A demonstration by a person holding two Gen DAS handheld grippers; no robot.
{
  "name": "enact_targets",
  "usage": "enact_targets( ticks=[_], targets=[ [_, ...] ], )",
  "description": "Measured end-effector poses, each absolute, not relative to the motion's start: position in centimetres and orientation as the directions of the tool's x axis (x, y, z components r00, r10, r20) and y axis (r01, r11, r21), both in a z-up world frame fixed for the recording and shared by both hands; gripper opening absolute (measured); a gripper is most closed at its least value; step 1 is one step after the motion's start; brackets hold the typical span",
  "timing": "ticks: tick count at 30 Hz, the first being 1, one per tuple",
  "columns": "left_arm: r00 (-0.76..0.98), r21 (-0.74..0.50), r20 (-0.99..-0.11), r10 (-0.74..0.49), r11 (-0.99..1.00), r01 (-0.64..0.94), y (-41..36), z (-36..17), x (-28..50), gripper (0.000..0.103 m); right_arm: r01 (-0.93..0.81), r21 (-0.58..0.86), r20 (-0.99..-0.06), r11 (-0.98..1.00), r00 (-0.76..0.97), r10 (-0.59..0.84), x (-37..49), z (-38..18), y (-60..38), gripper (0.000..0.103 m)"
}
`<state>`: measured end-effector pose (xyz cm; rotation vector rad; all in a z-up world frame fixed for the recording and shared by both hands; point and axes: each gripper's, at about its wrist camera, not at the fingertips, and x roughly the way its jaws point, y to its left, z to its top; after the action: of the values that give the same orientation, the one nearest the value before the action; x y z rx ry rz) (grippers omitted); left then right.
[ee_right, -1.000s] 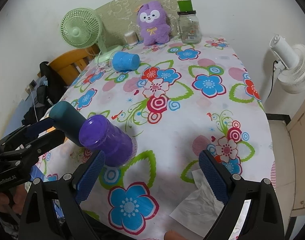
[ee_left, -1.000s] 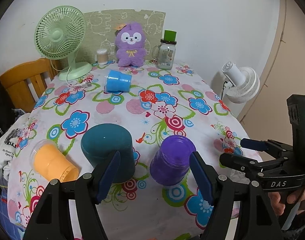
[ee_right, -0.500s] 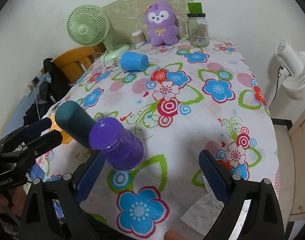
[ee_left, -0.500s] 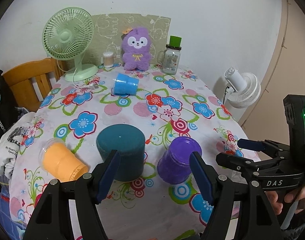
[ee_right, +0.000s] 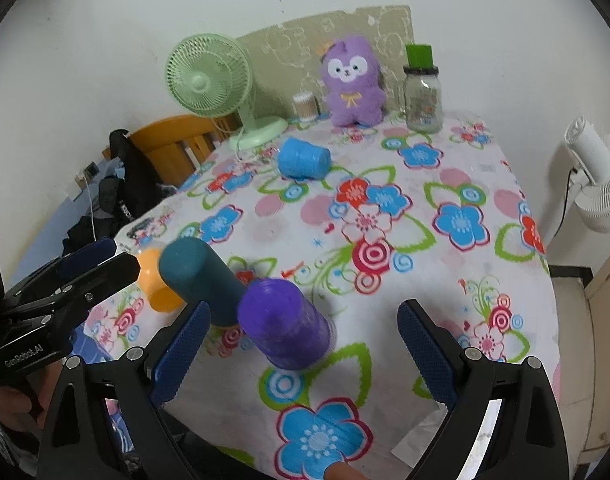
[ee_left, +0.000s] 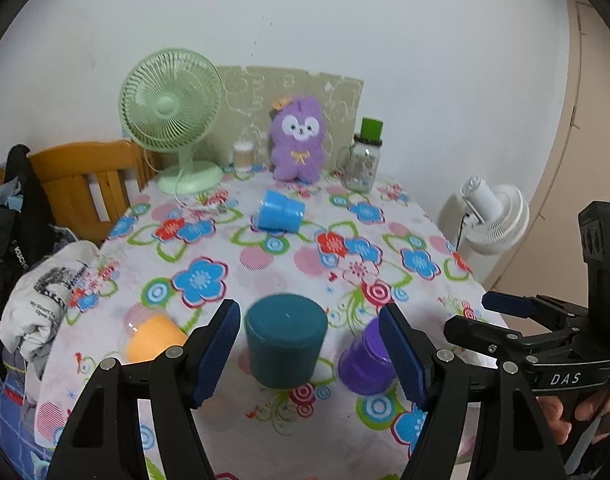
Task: Flip cup upside down
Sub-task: 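Open the left tool and pull it back from the purple cup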
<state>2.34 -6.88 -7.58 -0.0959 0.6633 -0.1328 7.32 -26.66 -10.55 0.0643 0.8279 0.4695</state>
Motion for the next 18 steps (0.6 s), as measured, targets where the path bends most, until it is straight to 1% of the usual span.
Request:
enact_targets(
  ticks=[3, 6, 8, 9, 18],
  targets=[
    [0.799, -0.130, -0.583, -0.145, 0.988, 0.084, -6.5, -6.9, 2.0, 0.074, -0.385, 0.212, -0.674, 0.899, 0.608, 0.419, 7.0, -9.4, -26.0, 0.096],
    [0.831, -0.127, -0.541, -0.128, 0.989, 0.069, -6.0, -6.0, 1.5, 0.074, -0.393, 0.163, -0.649, 0.905, 0.649, 0.398, 6.5, -8.2, -25.2, 0.096],
    [0.843, -0.124, -0.525, -0.120, 0.990, 0.064, -5.8, -5.6, 1.3, 0.077, -0.406, 0.141, -0.630, 0.903, 0.667, 0.399, 6.0, -7.5, -24.6, 0.096],
    [0.847, -0.122, -0.518, -0.117, 0.991, 0.062, -5.7, -5.4, 1.2, 0.078, -0.412, 0.138, -0.622, 0.900, 0.671, 0.403, 5.9, -7.2, -24.4, 0.096],
    [0.884, -0.110, -0.458, -0.093, 0.993, 0.047, -5.0, -3.5, 0.3, 0.079, -0.430, 0.115, -0.571, 0.896, 0.709, 0.414, 4.9, -5.1, -23.4, 0.096]
  ],
)
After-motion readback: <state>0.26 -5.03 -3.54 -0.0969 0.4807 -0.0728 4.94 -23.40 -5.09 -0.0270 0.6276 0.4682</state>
